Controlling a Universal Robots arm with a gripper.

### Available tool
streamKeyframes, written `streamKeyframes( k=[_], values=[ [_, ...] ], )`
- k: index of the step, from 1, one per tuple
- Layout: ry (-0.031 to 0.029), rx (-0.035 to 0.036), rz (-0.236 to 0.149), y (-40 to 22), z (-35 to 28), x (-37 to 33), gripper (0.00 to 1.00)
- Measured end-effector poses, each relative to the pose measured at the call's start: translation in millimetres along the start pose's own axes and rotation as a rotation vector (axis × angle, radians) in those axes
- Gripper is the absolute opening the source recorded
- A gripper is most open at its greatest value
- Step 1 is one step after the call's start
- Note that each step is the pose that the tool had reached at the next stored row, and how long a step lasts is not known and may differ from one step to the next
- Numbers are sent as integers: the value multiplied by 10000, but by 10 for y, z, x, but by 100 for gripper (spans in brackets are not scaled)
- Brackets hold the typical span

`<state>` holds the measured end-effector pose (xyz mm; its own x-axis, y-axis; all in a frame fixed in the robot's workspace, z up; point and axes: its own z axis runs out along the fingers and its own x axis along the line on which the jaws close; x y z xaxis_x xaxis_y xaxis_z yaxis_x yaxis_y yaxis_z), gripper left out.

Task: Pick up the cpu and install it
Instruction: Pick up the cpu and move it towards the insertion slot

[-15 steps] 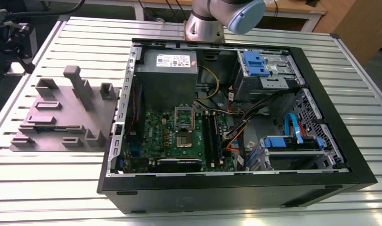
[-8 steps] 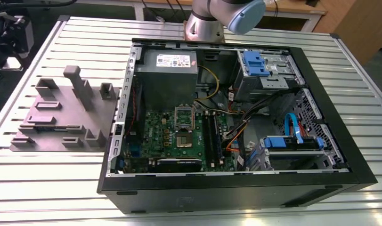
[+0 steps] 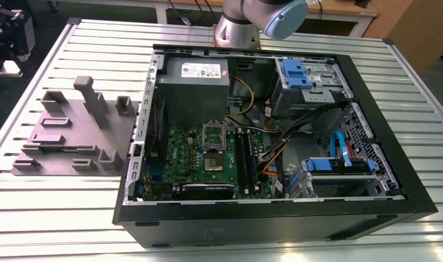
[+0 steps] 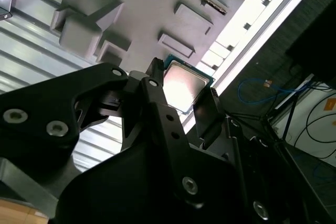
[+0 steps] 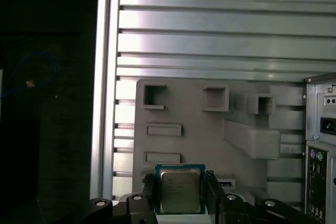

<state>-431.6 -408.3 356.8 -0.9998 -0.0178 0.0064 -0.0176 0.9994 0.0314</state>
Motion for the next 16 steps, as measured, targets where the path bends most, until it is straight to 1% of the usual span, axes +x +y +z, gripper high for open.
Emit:
streamKeyframes(
  k=[9,16],
  values=[
    [-1,0,5,3,-88,1,47],
    [-1,0,5,3,-92,1,47]
  ],
)
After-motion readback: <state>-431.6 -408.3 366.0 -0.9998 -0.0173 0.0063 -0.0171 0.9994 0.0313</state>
